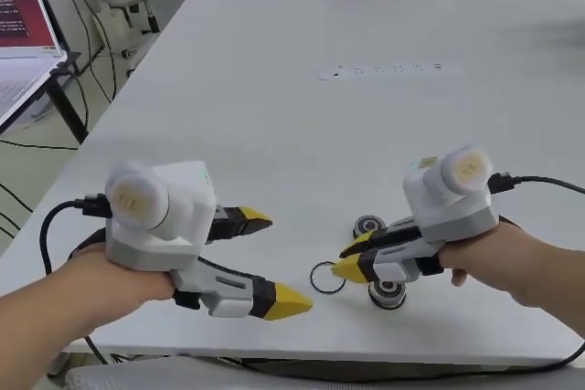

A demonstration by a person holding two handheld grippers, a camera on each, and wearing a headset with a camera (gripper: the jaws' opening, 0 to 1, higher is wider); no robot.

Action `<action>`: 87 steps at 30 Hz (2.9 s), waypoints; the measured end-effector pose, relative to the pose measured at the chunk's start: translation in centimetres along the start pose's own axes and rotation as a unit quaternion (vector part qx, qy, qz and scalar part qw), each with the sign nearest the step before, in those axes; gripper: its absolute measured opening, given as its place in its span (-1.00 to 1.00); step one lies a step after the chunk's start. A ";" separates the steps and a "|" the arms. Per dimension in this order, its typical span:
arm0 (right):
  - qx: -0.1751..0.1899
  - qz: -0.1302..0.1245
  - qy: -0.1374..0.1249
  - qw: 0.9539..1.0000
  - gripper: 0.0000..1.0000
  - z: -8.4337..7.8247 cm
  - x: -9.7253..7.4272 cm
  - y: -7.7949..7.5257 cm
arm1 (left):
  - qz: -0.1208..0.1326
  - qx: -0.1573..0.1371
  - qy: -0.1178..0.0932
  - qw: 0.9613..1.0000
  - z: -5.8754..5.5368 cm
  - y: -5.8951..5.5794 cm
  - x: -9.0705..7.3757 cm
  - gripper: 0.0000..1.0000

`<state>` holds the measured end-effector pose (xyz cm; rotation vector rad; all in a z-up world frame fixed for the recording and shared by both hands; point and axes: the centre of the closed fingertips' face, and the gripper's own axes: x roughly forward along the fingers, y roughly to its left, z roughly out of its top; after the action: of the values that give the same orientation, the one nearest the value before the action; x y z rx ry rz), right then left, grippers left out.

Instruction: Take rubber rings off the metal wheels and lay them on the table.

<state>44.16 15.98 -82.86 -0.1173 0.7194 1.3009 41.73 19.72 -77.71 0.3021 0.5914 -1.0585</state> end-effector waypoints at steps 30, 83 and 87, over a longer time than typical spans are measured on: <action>-0.087 -0.015 -0.026 0.996 0.33 0.8 -3.8 0.4 | -0.015 0.007 0.005 1.000 0.9 -0.1 1.6 0.35; -0.104 -0.015 0.018 0.994 -0.33 -5.2 -7.0 -0.5 | -0.086 0.054 0.047 0.994 1.5 -2.6 8.1 -0.03; -0.102 -0.015 0.025 0.994 -0.38 -5.5 -6.8 -1.0 | -0.091 0.056 0.052 0.993 1.3 -2.6 8.4 -0.09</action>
<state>42.14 7.42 -83.75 -0.3247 0.6236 1.3444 42.81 11.71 -81.46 0.4083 0.6631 -1.2589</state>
